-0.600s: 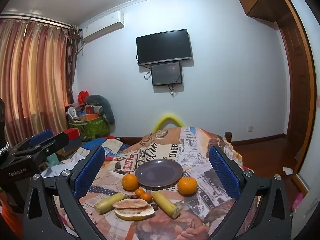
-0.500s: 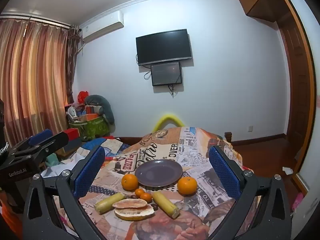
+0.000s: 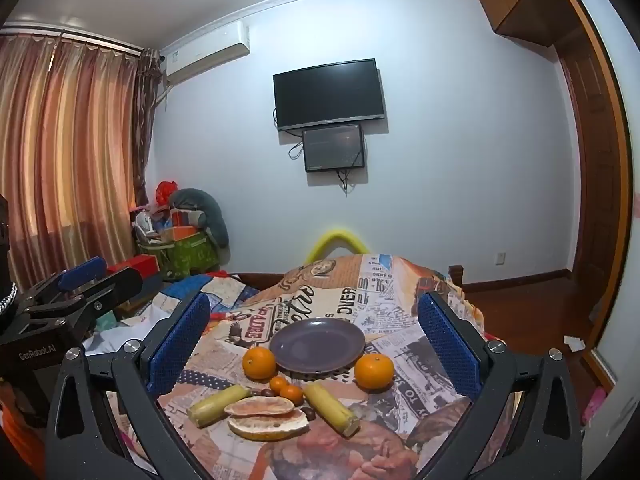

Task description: Organize fruits

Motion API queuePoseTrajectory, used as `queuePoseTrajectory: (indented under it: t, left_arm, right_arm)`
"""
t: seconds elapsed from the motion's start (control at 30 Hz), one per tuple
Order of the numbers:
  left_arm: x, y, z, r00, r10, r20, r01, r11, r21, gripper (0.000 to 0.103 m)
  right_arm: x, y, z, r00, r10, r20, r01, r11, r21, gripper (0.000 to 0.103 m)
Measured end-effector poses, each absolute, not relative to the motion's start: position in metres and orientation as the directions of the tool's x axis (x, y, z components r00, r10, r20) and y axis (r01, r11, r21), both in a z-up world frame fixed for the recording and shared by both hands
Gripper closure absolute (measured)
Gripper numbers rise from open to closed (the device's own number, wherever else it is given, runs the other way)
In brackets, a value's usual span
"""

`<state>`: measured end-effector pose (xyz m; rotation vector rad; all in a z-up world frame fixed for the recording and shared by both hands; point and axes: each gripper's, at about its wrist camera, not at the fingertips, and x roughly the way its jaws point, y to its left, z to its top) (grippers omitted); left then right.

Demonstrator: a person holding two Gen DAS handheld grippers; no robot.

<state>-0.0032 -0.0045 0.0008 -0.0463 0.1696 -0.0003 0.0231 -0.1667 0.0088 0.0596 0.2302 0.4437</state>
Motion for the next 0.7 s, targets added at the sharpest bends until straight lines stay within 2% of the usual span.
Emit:
queuePoseTrajectory:
  t: [0.7]
  left_arm:
    - [0.0014, -0.0045, -0.0057, 0.983, 0.008, -0.181, -0.016, 0.999, -0.041, 0.0]
  right_arm:
    - [0.0254, -0.1666, 0.0034, 0.879, 0.428, -0.211, -0.416, 0.904, 0.1, 0.0]
